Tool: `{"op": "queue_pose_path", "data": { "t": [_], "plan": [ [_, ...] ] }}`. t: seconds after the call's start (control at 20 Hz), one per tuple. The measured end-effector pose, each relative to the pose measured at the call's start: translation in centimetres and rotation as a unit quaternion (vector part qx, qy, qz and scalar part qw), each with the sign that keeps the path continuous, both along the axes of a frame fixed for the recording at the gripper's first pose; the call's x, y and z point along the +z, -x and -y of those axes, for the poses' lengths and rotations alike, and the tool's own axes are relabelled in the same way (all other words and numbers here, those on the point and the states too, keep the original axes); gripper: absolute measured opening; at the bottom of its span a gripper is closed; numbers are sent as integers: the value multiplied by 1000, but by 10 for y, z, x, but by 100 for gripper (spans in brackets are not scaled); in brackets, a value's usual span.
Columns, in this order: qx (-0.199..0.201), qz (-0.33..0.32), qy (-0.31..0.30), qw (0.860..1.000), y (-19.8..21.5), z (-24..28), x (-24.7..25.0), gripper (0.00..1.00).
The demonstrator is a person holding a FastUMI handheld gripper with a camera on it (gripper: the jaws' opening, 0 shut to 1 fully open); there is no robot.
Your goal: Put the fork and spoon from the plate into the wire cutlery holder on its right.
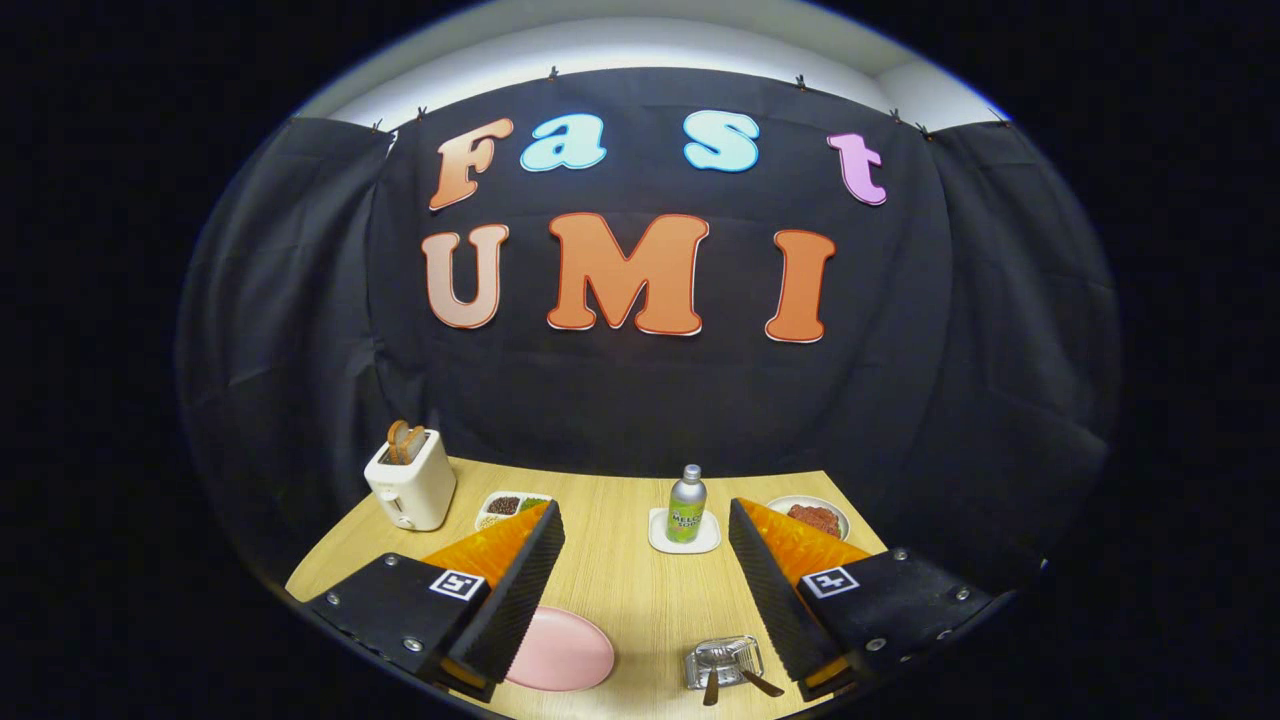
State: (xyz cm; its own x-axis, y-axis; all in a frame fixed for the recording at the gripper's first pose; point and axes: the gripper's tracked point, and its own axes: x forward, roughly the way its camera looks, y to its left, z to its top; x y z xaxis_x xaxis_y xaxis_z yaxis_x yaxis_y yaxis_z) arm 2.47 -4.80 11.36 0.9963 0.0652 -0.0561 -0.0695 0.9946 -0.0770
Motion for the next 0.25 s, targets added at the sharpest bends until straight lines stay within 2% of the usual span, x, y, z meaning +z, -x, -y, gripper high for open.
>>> {"op": "queue_pose_path", "data": {
  "t": [0.25],
  "plan": [
    [5,3,-9,1000,6,-2,3,99]
  ]
}}
